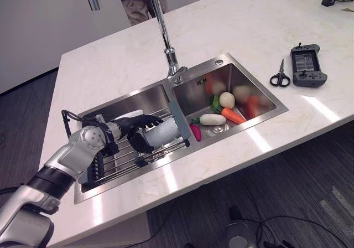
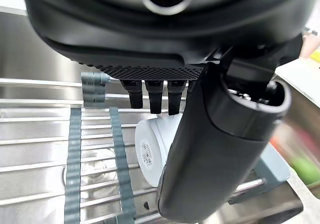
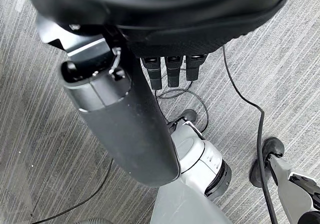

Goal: Place the dishes in the dishwasher.

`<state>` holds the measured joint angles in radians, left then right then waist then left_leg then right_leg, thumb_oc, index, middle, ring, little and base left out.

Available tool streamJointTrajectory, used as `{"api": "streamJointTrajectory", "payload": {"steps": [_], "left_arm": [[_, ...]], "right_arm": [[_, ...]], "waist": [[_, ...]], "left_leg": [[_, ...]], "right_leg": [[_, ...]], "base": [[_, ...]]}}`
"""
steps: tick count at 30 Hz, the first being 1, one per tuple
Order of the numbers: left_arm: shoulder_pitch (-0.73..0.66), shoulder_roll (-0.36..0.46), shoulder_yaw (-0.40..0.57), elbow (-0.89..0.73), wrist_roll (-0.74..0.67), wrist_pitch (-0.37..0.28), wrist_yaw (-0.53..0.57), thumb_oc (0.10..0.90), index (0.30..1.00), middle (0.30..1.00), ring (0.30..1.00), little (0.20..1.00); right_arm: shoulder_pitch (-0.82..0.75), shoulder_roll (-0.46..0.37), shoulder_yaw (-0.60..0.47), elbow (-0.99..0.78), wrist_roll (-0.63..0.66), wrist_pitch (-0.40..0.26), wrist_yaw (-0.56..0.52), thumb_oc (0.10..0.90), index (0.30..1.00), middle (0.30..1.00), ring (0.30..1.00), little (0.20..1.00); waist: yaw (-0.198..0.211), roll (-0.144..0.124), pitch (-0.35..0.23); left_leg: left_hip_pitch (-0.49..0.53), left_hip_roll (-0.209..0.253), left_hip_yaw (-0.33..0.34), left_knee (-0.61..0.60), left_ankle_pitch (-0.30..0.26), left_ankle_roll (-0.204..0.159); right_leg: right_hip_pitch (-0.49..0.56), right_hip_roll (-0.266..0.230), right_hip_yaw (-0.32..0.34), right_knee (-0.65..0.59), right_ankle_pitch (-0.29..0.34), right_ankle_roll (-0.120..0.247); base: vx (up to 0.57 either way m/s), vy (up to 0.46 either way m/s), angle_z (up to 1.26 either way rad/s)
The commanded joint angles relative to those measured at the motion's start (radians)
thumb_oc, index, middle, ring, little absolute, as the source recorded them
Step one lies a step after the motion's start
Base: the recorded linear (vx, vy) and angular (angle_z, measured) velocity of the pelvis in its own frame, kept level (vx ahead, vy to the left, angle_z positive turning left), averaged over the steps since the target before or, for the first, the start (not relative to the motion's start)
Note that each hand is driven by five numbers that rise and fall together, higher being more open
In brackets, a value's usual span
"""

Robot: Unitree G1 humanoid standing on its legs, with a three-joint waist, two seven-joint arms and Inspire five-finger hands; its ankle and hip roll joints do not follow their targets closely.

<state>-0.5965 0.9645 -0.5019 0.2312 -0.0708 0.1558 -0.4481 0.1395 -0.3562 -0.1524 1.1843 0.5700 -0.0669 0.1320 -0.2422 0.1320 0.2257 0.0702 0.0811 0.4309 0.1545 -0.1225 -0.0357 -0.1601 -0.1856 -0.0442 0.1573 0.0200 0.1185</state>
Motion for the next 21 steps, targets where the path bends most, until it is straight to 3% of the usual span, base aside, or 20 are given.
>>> {"api": "streamJointTrajectory", "payload": {"steps": [1,6,21], "left_arm": [[-0.066,0.069,0.143,-0.008,0.011,-0.02,0.032,0.8,0.9,0.9,0.9,0.9],[-0.068,0.035,0.145,0.038,0.0,-0.03,0.099,0.8,0.9,0.9,0.9,0.9],[-0.058,-0.044,0.141,0.079,-0.003,-0.028,0.163,0.8,0.9,0.9,0.9,0.9]], "right_arm": [[0.05,-0.018,0.019,-0.026,0.014,-0.032,0.004,0.8,0.9,0.9,0.9,0.9],[0.06,-0.019,0.025,-0.032,0.015,-0.03,-0.001,0.8,0.9,0.9,0.9,0.9],[0.08,-0.024,0.028,-0.053,0.013,-0.036,-0.001,0.8,0.9,0.9,0.9,0.9]], "waist": [[-0.008,0.008,-0.043],[-0.023,0.007,-0.036],[-0.058,0.01,-0.014]], "left_leg": [[-0.117,0.068,-0.161,0.146,-0.128,-0.01],[-0.117,0.07,-0.151,0.146,-0.127,-0.012],[-0.112,0.077,-0.127,0.146,-0.123,-0.014]], "right_leg": [[0.034,-0.04,-0.04,0.143,-0.19,0.084],[0.026,-0.04,-0.029,0.143,-0.186,0.087],[0.011,-0.039,-0.009,0.143,-0.181,0.086]], "base": [[0.0,0.0,0.0],[0.0,0.0,0.0],[0.01,-0.005,-0.01]]}}
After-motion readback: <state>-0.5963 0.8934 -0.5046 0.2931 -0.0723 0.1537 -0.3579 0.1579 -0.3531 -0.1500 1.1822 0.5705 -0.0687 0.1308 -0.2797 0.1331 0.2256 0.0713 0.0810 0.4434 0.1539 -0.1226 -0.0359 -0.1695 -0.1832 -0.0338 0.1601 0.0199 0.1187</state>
